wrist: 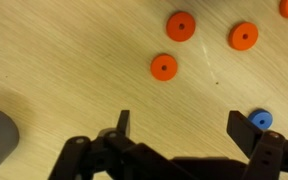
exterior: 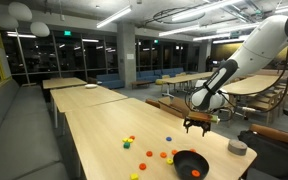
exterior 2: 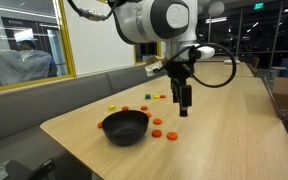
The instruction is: Place three orange rings inside the black bowl
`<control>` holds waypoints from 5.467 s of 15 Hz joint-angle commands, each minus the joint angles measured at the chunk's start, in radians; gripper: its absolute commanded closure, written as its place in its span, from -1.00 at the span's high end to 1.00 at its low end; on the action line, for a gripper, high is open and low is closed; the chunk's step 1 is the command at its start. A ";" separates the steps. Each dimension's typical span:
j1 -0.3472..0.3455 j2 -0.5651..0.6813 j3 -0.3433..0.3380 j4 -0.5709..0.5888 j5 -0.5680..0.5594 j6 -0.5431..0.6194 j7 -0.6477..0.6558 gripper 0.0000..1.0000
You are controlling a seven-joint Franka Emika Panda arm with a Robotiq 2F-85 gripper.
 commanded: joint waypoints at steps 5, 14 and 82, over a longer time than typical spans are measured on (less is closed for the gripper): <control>-0.016 -0.014 -0.030 -0.105 -0.015 0.139 0.058 1.00; -0.011 0.029 0.000 -0.104 0.055 0.132 0.044 1.00; 0.046 0.145 0.022 0.028 0.111 0.067 0.041 -0.48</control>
